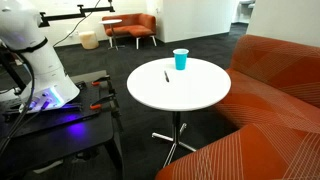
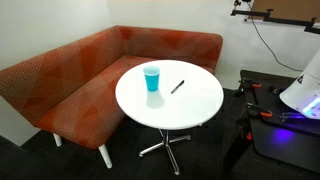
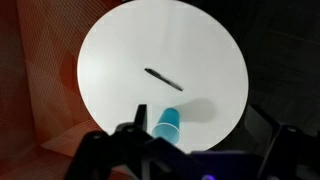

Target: Put the pen in the cup

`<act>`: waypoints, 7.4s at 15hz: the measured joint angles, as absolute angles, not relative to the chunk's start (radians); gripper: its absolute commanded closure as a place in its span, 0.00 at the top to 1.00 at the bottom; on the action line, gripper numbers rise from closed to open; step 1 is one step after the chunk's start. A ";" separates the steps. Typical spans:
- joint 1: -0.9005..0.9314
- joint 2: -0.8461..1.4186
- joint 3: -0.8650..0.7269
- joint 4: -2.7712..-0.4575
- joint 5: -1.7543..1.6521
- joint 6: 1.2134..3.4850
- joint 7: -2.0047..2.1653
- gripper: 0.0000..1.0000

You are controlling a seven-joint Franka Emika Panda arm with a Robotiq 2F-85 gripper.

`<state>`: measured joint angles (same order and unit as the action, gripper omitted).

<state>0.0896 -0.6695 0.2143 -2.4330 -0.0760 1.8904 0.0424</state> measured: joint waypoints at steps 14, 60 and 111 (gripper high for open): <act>0.083 -0.669 0.209 -2.433 -0.224 1.901 0.044 1.00; 0.112 -0.112 -0.065 -2.377 -0.196 2.403 -1.125 1.00; -0.124 0.488 0.125 -2.234 -0.217 2.785 -1.174 1.00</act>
<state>-0.1240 0.4881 0.1253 -2.2344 -0.2167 2.7846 -1.1737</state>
